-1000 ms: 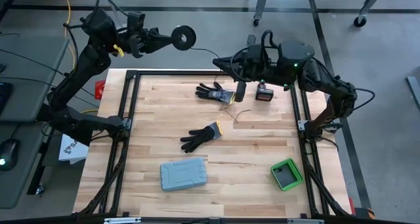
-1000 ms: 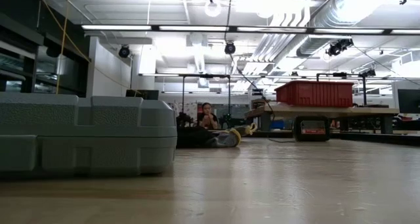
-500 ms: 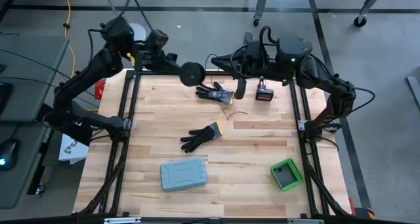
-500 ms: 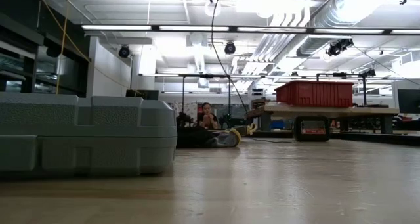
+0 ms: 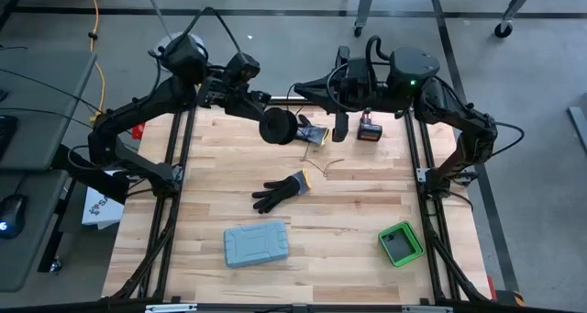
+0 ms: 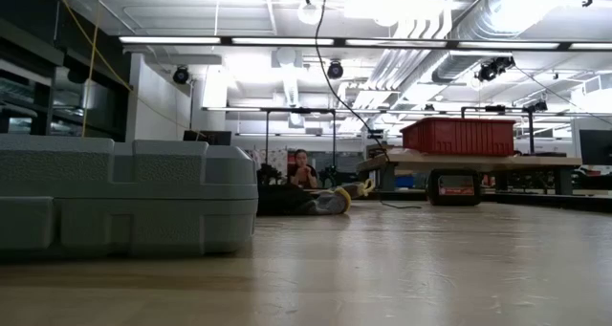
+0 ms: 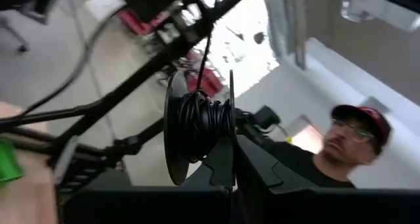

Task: Coil cords
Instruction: Coil the black wire cable onto the black spool

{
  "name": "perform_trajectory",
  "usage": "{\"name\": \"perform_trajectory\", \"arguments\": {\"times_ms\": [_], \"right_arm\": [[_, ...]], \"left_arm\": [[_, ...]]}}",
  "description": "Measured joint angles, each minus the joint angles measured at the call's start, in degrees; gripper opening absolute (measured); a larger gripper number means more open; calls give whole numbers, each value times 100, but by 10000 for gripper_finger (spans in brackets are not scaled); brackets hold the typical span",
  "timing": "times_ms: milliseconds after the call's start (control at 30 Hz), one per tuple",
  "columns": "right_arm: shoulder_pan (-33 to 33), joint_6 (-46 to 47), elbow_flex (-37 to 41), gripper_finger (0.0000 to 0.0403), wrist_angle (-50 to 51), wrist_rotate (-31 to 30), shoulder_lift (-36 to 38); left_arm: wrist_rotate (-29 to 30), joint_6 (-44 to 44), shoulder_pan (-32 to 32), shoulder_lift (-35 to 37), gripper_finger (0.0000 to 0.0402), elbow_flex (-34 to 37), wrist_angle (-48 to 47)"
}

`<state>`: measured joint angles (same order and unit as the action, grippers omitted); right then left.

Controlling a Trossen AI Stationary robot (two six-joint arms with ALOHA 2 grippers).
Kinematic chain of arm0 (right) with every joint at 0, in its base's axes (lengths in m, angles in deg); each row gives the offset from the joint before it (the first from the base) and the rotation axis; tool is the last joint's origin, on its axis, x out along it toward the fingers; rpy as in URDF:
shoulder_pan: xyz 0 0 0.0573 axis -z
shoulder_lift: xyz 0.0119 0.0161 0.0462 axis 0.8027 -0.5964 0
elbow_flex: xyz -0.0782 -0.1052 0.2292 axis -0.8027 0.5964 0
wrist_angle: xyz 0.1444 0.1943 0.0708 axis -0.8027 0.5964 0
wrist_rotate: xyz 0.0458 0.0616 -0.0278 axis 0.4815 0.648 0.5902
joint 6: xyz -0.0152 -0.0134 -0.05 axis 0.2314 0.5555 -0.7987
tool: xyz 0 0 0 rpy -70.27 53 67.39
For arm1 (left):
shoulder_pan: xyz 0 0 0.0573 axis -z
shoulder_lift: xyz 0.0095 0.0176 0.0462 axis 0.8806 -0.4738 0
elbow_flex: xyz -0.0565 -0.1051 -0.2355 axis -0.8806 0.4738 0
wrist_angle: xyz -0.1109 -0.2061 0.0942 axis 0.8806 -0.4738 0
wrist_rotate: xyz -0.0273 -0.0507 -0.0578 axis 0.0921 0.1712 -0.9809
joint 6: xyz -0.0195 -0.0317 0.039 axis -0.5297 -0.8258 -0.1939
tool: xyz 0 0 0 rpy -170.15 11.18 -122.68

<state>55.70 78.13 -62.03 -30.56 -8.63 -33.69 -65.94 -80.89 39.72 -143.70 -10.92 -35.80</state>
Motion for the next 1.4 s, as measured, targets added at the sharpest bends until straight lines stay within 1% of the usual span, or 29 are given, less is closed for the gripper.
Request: {"name": "perform_trajectory", "arguments": {"times_ms": [100,233,467,633,800,900,1000,1167,1267,1300,1400], "right_arm": [[32,86,0,0,-76,68,-64],[46,114,0,0,-295,344,-247],[46,255,2,0,-428,715,-499],[46,368,2,0,-488,741,-593],[52,651,2,0,-862,991,-787],[54,775,0,0,-889,1060,-845],[57,800,-7,0,-870,1049,-834],[32,872,-11,3,-936,755,-761],[31,1054,-1,24,-716,640,-766],[29,1062,4,36,-623,604,-782],[28,971,13,85,-416,190,-791]], "left_arm": [[20,-419,139,-101,0,0,718],[231,-788,293,-215,0,0,1518],[744,-815,390,-374,0,0,2425],[1236,-645,396,-396,0,0,3256],[1705,-10,394,-396,0,0,3250],[2004,460,339,-392,0,0,3250],[2013,740,151,-329,0,2,3210],[1977,1247,-266,-116,0,2,3068],[2153,1460,-493,7,0,-2,2957],[2168,1498,-555,33,0,-12,2945],[2145,1590,-690,49,0,-17,2933]]}}
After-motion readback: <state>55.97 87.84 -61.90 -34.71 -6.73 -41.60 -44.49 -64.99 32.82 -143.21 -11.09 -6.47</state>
